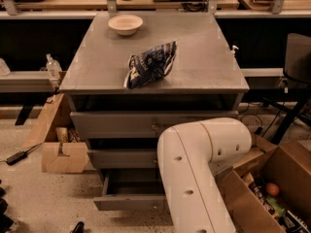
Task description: Open bottom drawer
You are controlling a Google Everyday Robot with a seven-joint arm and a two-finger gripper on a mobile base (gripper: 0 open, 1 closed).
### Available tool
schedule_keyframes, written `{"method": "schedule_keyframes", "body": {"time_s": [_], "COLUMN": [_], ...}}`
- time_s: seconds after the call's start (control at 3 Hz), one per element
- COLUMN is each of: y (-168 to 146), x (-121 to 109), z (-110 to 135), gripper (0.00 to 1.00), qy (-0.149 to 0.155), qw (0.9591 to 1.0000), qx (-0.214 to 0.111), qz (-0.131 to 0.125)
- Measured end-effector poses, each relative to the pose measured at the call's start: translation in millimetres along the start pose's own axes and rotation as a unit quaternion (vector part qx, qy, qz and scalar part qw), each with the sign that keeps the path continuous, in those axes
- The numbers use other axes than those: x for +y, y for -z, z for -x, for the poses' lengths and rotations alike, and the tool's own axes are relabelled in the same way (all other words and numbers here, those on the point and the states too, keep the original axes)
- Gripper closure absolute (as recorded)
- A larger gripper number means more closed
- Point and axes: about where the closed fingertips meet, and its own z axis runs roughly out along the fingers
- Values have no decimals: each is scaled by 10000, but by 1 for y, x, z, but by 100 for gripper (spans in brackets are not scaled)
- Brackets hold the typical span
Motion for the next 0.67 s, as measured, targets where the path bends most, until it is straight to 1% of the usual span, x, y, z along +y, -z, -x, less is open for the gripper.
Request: {"method": "schedule_keyframes", "body": {"time_s": [0.67], "y": [0], "x": [0], "z": [0], "gripper": [50], "qy": [0], "qw": [10000], "qx": [0], "qz": [0]}}
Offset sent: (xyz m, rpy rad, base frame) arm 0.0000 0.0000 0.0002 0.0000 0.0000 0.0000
